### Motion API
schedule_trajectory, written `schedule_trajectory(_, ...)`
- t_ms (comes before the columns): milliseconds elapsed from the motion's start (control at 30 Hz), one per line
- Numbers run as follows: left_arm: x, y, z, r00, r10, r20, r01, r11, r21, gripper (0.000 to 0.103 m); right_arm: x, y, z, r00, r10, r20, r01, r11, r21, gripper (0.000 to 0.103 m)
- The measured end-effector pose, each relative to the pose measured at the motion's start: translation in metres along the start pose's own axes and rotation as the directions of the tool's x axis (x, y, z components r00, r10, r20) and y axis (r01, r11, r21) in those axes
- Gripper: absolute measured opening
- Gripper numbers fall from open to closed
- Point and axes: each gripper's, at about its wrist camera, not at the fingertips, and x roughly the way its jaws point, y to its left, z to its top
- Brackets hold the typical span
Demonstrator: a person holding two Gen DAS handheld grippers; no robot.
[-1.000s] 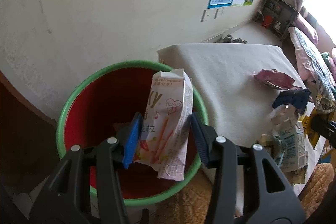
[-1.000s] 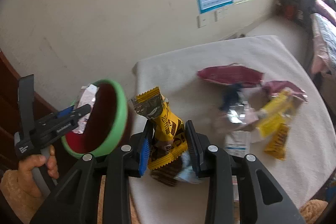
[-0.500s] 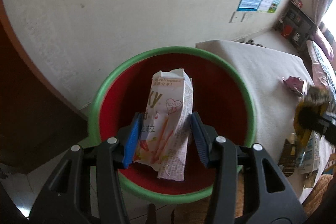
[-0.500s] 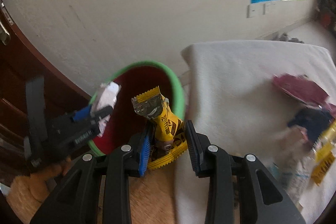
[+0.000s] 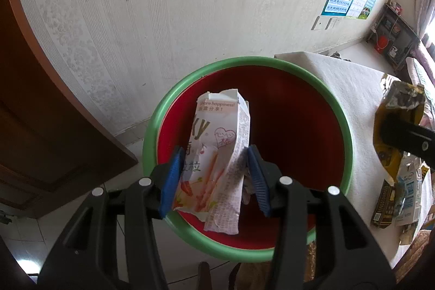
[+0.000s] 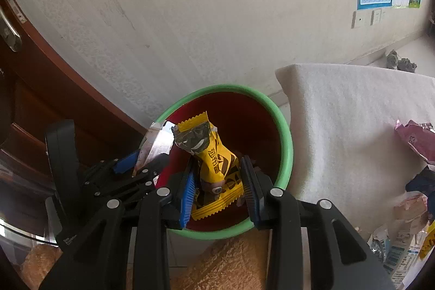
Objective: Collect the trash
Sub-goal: 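Carry the snack box and yellow wrapper over the bucket and open both grippers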
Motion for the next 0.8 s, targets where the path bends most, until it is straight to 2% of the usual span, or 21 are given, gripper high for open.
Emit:
schedule_trajectory(467, 0.001, -0.001, -0.001, 1.000, 0.001, -0.006, -0.001, 1.000, 0.007, 0.046, -0.008, 0.004, 0.000, 1.000, -0.016, 0.018, 0.016, 1.000, -0.010, 0.033)
schedule_trajectory(500, 0.001, -0.001, -0.001, 1.000, 0.003, -0.006, -0.003, 1.000, 0.007, 0.048, -0.008, 0.004, 0.000, 1.000, -0.015, 0.020, 0.015, 1.000, -0.008, 0.034)
schedule_trajectory(600, 0.003, -0.001, -0.001, 1.000, 0.007, -0.011, -0.007, 1.000, 0.000, 0.054, -0.007, 0.003, 0.000, 1.000, 0.004, 0.020, -0.004, 1.000, 0.008, 0.055)
schedule_trajectory(667, 0.004, 0.000, -0.001, 1.000, 0.010, -0.009, -0.010, 1.000, -0.006, 0.062, -0.009, 0.002, 0.000, 1.000, 0.002, 0.028, -0.002, 1.000, 0.011, 0.056)
schedule_trajectory(800, 0.001, 0.003, 0.000, 1.000, 0.020, 0.005, -0.020, 1.000, -0.015, 0.062, -0.015, -0.003, 0.000, 0.999, -0.015, 0.043, 0.015, 1.000, 0.022, 0.057)
